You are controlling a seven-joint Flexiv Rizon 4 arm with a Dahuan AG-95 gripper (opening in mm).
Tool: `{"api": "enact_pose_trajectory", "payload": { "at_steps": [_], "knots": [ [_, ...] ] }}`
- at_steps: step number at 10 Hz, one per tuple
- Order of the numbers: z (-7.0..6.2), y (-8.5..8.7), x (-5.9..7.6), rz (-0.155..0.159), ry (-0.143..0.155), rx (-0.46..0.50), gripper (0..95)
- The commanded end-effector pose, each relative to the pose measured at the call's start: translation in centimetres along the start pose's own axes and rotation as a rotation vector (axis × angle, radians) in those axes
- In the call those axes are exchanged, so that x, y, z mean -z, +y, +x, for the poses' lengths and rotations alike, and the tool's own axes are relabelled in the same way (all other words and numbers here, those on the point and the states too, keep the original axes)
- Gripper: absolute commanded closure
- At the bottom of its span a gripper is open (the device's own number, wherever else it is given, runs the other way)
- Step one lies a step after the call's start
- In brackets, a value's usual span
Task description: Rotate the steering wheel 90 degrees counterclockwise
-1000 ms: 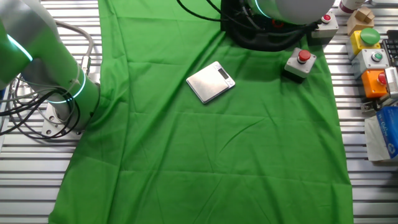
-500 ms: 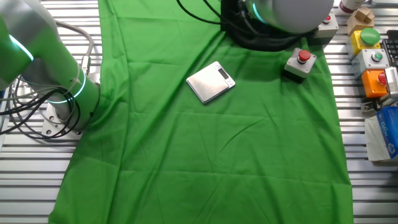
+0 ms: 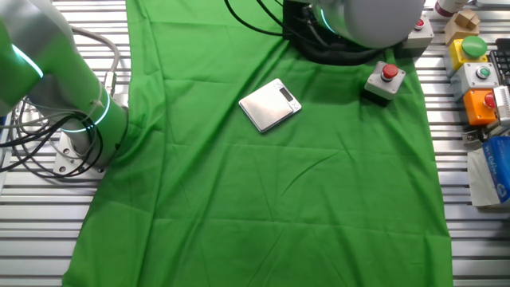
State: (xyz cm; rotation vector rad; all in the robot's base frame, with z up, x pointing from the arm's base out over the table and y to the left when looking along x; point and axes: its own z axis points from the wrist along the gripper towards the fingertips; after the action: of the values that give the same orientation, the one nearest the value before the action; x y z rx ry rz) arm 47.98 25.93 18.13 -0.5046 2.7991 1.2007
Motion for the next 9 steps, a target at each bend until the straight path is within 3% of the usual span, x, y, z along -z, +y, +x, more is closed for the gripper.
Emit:
{"api": "enact_pose_trajectory", "payload": {
  "at_steps": [1,5,7,8,9],
  "knots": [
    [0.0,-0.2,-0.1,0.032,0.003,0.038,95.0],
    [0.0,-0.9,-0.1,0.032,-0.001,0.067,95.0],
    [0.1,-1.5,-0.1,0.017,-0.013,0.067,95.0],
    [0.2,-1.5,-0.1,0.004,-0.01,0.066,95.0],
    [0.6,-1.3,0.3,-0.01,0.013,0.013,95.0]
  ]
}}
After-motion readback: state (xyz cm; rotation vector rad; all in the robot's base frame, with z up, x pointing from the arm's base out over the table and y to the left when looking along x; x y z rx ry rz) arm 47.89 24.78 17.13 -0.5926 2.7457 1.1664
